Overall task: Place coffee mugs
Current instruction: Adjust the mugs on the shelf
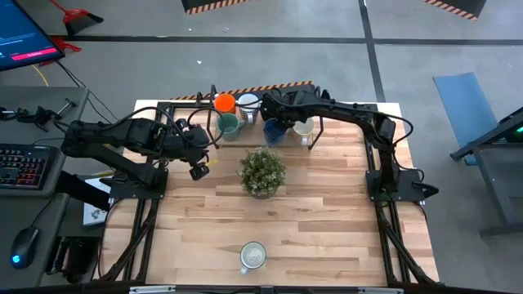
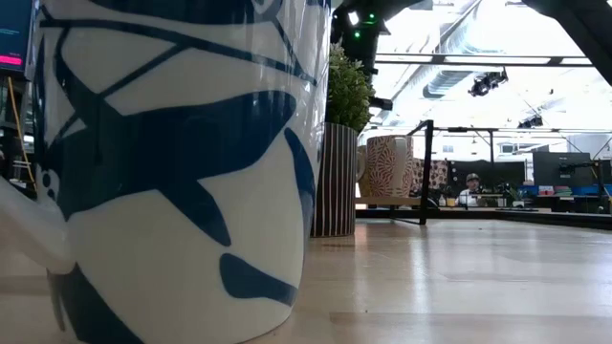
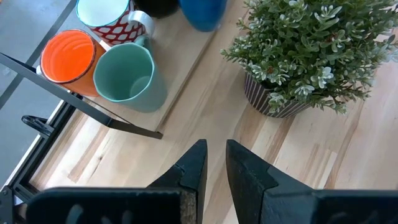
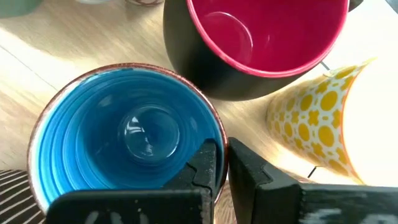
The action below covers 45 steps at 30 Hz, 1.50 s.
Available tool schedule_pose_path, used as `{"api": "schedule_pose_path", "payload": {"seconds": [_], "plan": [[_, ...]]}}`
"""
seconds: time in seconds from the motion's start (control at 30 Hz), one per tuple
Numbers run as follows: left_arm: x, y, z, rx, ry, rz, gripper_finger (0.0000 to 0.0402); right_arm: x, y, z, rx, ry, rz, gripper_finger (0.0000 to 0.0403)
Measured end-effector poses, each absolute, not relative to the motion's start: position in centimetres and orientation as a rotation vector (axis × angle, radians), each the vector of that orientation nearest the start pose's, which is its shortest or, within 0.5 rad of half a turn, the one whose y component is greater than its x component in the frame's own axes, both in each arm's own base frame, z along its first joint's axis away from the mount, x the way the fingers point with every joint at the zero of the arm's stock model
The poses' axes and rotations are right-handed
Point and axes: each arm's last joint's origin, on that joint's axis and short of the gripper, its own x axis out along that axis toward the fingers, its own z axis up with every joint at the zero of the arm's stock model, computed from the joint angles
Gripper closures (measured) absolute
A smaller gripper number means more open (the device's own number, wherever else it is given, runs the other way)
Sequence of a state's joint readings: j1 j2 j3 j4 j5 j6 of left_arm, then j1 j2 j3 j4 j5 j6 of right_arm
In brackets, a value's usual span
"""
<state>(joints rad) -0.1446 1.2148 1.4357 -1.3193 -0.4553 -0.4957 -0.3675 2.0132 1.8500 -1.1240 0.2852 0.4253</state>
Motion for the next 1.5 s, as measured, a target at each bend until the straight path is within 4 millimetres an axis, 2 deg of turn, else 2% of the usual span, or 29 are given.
{"api": "schedule_pose_path", "payload": {"seconds": [1.5], "plan": [[19.63,-1.57,37.97,-0.12,0.949,0.526,0.0353,38.0,-15.97,27.03,0.352,1.202,-0.718,0.039]]}}
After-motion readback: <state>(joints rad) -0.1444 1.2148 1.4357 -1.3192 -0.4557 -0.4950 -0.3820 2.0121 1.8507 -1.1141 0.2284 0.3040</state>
